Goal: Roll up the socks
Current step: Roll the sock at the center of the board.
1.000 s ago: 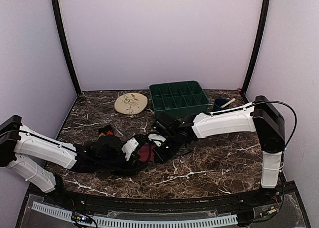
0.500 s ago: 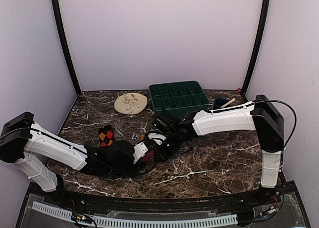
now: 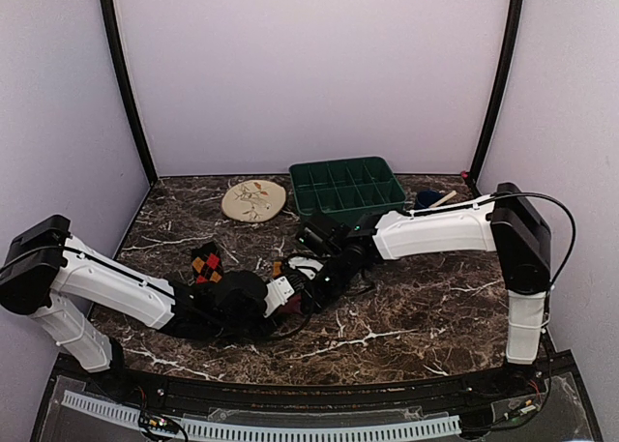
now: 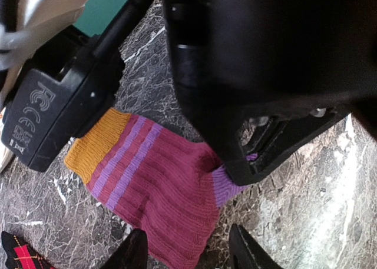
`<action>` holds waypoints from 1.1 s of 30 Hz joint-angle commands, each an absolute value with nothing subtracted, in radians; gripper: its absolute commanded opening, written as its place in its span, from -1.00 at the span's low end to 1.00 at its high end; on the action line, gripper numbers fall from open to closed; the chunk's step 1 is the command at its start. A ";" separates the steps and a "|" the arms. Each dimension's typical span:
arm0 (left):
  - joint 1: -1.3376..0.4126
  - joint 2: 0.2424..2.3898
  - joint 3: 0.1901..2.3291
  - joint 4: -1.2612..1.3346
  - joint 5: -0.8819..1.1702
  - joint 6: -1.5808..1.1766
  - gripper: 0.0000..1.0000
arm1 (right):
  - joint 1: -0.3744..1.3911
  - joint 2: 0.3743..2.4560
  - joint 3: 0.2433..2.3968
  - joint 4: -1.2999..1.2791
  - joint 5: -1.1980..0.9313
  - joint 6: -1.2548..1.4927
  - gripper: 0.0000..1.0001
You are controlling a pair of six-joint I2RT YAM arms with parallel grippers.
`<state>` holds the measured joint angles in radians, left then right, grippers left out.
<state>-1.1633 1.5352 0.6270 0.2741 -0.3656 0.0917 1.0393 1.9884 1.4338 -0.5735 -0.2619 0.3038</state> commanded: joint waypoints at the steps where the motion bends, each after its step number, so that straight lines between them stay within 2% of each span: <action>1: -1.171 1.562 0.652 0.210 -0.369 0.098 -0.01 | 1.034 1.999 1.469 -0.582 -0.278 0.288 -0.93; 6: -1.173 1.579 0.659 0.206 -0.386 0.097 -0.03 | 1.032 1.999 1.473 -0.590 -0.282 0.282 -0.93; 12: -1.174 1.604 0.671 0.177 -0.402 0.068 -0.19 | 1.028 1.996 1.465 -0.590 -0.290 0.281 -0.93; 16: -1.175 1.594 0.655 0.178 -0.437 0.038 -0.22 | 1.020 1.987 1.454 -0.582 -0.309 0.281 -0.93; 21: -1.175 1.550 0.620 0.206 -0.428 0.026 -0.19 | 1.004 1.975 1.426 -0.549 -0.347 0.289 -0.93; 26: -1.175 1.522 0.593 0.227 -0.409 0.019 -0.03 | 0.997 1.970 1.412 -0.530 -0.377 0.295 -0.93; 33: -1.175 1.524 0.595 0.238 -0.416 0.021 -0.02 | 0.996 1.969 1.411 -0.528 -0.392 0.290 -0.93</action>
